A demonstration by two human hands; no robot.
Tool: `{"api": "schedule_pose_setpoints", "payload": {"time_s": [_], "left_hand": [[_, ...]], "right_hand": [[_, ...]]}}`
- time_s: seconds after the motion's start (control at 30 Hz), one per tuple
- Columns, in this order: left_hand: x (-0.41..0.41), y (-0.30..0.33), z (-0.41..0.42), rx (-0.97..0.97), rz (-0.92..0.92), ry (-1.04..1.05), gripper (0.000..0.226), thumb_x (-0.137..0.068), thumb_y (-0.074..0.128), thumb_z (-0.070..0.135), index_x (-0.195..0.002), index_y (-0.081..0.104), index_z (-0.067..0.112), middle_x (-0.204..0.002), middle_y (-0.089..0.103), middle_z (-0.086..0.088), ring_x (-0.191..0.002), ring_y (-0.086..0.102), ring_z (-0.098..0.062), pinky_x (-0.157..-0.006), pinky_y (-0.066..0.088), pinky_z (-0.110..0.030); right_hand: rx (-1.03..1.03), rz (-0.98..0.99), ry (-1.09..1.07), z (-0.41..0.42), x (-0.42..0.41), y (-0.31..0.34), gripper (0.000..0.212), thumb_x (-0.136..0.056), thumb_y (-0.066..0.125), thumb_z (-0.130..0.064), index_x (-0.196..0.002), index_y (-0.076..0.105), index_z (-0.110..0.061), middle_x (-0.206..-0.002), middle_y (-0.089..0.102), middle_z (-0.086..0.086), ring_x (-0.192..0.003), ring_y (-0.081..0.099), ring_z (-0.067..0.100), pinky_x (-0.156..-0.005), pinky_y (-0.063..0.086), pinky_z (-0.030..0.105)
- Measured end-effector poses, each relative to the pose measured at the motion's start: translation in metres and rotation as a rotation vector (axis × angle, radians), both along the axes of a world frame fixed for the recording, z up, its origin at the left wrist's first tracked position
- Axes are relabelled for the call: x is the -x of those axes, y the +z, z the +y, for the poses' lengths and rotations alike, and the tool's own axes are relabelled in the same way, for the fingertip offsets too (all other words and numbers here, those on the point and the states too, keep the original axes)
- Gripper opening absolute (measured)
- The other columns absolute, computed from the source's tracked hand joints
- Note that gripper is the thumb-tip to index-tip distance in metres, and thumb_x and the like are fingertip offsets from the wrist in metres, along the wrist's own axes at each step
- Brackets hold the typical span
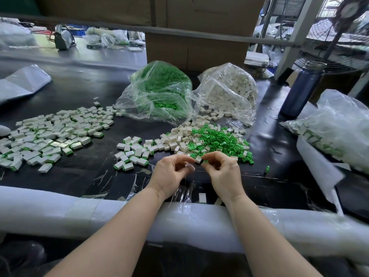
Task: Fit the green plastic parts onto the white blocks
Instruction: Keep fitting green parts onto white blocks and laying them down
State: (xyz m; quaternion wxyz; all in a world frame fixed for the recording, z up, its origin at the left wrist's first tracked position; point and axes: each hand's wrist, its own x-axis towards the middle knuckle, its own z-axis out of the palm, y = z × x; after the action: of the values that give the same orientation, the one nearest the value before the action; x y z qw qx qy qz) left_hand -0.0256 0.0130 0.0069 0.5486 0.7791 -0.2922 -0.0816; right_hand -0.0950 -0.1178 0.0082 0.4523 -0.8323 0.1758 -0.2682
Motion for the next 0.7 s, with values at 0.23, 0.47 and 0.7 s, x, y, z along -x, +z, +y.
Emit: {"api": "schedule_pose_setpoints", "payload": {"time_s": [0.23,0.47,0.7], "left_hand": [[-0.0040,-0.0024,-0.0004,0.125,0.173,-0.008,0.010,-0.083,0.067,0.013,-0.080,0.065,0.022,-0.076,0.068,-0.005,-0.071,0.062,-0.017,-0.071,0.054,-0.028],[-0.0029,-0.0009,0.0001,0.101,0.169,-0.048,0.010,-0.084,0.066,0.012,-0.081,0.065,0.021,-0.081,0.069,-0.012,-0.077,0.064,-0.021,-0.078,0.054,-0.031],[-0.0014,0.0013,-0.0004,0.089,0.159,-0.053,0.013,-0.084,0.064,0.007,-0.087,0.070,0.018,-0.088,0.071,-0.007,-0.082,0.065,-0.012,-0.078,0.052,-0.015]], "right_hand": [[-0.304,-0.032,0.135,0.0002,0.0034,0.0062,0.014,-0.078,0.071,-0.002,-0.076,0.066,-0.015,-0.073,0.069,0.003,-0.069,0.065,0.009,-0.067,0.053,0.019],[-0.295,-0.036,0.154,0.0013,0.0031,0.0070,0.011,-0.078,0.071,-0.001,-0.077,0.066,-0.011,-0.071,0.067,0.000,-0.064,0.061,0.002,-0.064,0.049,0.012],[-0.301,0.001,0.197,0.0021,0.0028,0.0055,0.018,-0.082,0.065,0.002,-0.076,0.065,-0.015,-0.069,0.064,0.003,-0.066,0.058,0.011,-0.064,0.050,0.023]]}}
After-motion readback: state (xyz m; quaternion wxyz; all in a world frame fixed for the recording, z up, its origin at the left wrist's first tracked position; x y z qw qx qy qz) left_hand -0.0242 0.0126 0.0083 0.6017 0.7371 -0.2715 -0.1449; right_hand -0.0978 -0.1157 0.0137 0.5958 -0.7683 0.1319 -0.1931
